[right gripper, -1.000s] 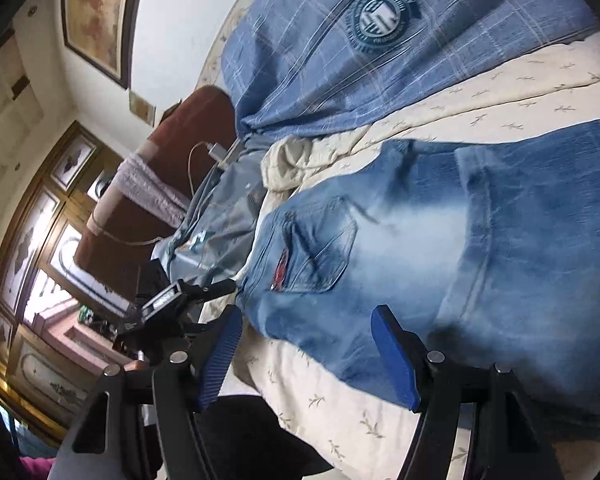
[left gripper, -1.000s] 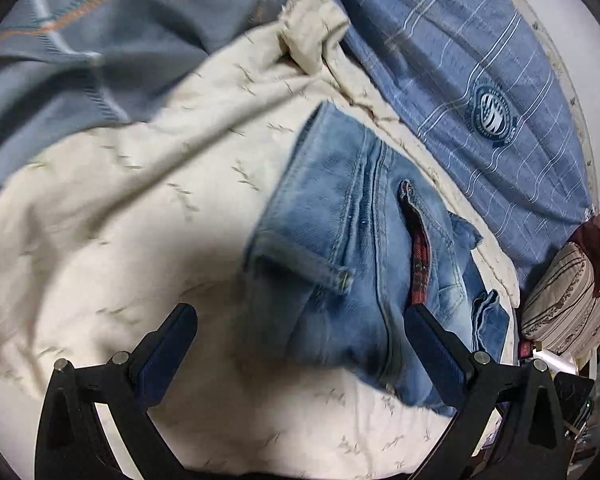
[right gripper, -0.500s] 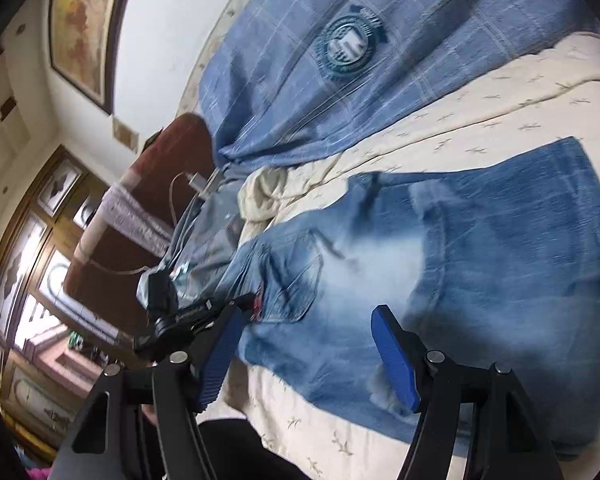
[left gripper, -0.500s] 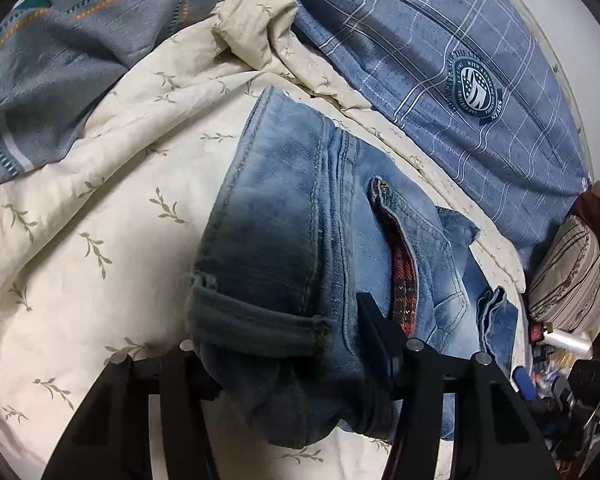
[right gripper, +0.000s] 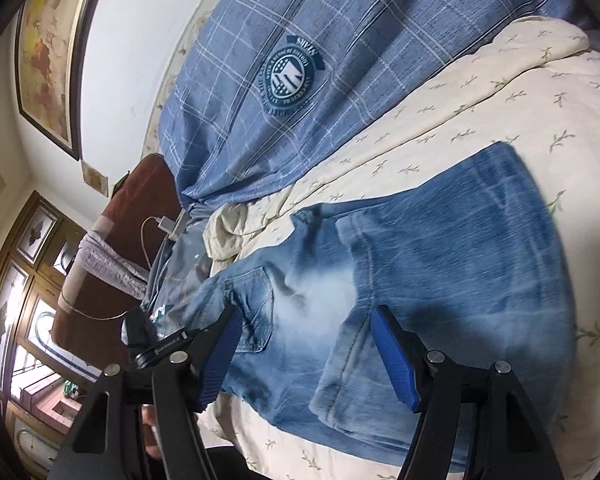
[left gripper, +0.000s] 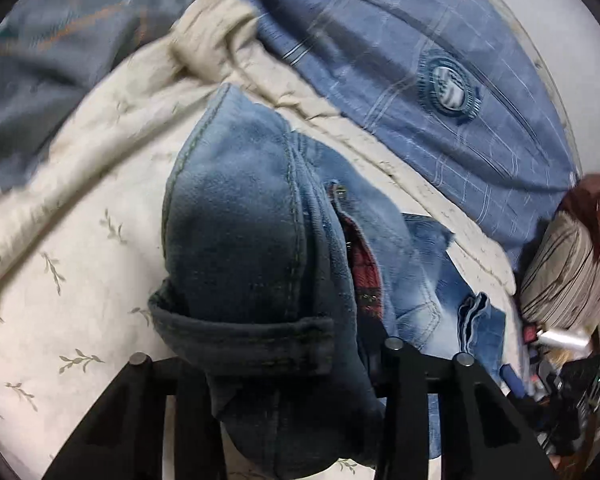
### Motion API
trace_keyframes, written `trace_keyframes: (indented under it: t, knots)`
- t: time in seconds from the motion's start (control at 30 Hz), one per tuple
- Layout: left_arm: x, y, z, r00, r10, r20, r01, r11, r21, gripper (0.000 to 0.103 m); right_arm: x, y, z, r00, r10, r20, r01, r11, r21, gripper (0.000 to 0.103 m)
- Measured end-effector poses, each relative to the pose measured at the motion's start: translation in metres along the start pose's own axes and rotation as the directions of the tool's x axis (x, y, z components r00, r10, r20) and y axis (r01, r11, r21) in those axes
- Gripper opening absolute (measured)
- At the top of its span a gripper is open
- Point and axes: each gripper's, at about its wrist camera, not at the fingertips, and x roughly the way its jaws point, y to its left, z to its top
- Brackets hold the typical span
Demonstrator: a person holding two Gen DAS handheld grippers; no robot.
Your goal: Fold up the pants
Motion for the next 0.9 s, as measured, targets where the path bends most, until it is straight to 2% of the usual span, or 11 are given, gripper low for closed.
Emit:
trace_keyframes:
  t: [0.2,0.37,0.53,0.67,0.73,0.83,0.9]
  knots:
    - [-0.028,-0.059,-0.003,0.996,-0.01,0.09,-0.006,0.984,0.18,0.037,-0.007,-0.016,0.004,0.999,-0.038,0.018,0.037,0.997,0.062,0.07]
    - [-0.05,-0.124,-0.015,0.991,-0.048,0.124,0.001,0.937,0.349,0.037,-0.034,-0.032,0.014,0.994,-0.03,0.104,0.016,0.991,0.135,0.07]
    - [-0.045,-0.197,-0.045,0.994,-0.056,0.09,0.002,0.861,0.508,0.037,-0.067,-0.049,0.024,0.979,-0.029,0.199,-0.012,0.98,0.2,0.07]
    - [-0.01,-0.251,-0.086,1.0,-0.009,0.013,-0.001,0.794,0.609,0.037,-0.096,-0.067,0.03,0.962,-0.023,0.273,-0.051,0.964,0.261,0.07]
    - [0.018,-0.274,-0.111,0.998,0.057,-0.008,-0.038,0.753,0.656,0.04,-0.106,-0.073,0.031,0.953,-0.021,0.301,-0.068,0.957,0.281,0.07]
    - [0.052,-0.295,-0.139,0.99,0.144,-0.005,-0.098,0.697,0.71,0.05,-0.124,-0.088,0.032,0.941,-0.023,0.337,-0.088,0.946,0.311,0.07]
    - [0.063,-0.303,-0.146,0.988,0.149,-0.033,-0.081,0.695,0.714,0.064,-0.131,-0.097,0.033,0.938,-0.03,0.344,-0.09,0.941,0.327,0.07]
